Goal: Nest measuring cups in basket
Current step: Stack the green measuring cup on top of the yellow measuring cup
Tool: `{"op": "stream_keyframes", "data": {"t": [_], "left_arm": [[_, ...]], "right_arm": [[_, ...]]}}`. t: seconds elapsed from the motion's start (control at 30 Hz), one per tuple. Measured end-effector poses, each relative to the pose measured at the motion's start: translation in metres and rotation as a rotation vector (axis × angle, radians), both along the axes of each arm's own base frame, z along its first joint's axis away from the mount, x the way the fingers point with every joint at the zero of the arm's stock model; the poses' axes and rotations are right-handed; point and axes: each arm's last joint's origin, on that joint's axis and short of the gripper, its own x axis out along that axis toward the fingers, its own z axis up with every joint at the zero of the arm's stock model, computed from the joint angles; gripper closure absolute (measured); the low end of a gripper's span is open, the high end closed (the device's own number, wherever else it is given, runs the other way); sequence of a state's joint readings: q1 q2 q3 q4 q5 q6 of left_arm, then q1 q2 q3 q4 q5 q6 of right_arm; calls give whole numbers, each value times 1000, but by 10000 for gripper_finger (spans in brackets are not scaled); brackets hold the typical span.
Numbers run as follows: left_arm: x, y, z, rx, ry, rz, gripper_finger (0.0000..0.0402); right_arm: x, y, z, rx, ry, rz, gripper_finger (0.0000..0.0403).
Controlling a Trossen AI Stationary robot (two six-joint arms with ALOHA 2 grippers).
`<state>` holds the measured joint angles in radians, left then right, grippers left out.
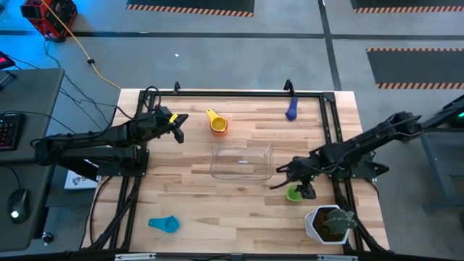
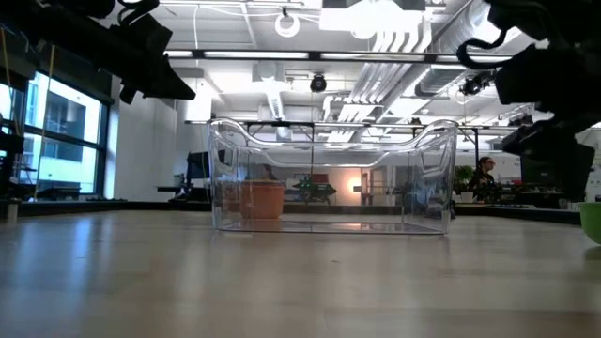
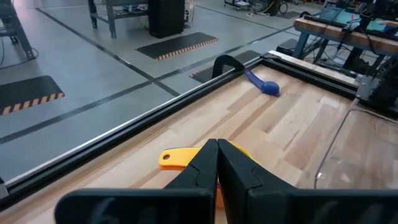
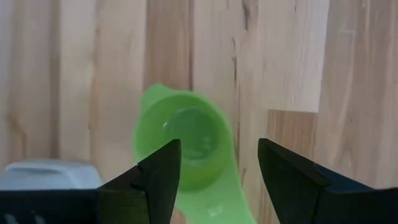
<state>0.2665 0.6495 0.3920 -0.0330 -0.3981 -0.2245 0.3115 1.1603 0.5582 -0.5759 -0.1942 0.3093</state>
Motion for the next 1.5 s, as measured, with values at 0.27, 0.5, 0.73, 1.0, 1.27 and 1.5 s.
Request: {"op": "stream_keyframes", "data": {"t": [0.27, 0.5, 0.73, 1.0, 1.27, 1.5], "left_arm": [[0, 0, 0, -4, -4, 3, 401], [0, 0, 0, -4, -3, 4, 401], [0, 0, 0, 1, 1, 5, 401], [0, 1, 0, 0, -3, 24, 401], [-1, 1, 0, -4, -9, 37, 401], [4, -1, 9, -105, -189, -47, 402]], "right_arm": [[6, 6, -13, -33, 6, 71, 205], [7, 12, -20, -65, 34, 100, 271], [10, 16, -16, 5, 35, 115, 386], [17, 21, 35, 69, 79, 297, 397], [42, 7, 157, 111, -268, 358, 399], [105, -36, 197, -349, -363, 394, 401]]}}
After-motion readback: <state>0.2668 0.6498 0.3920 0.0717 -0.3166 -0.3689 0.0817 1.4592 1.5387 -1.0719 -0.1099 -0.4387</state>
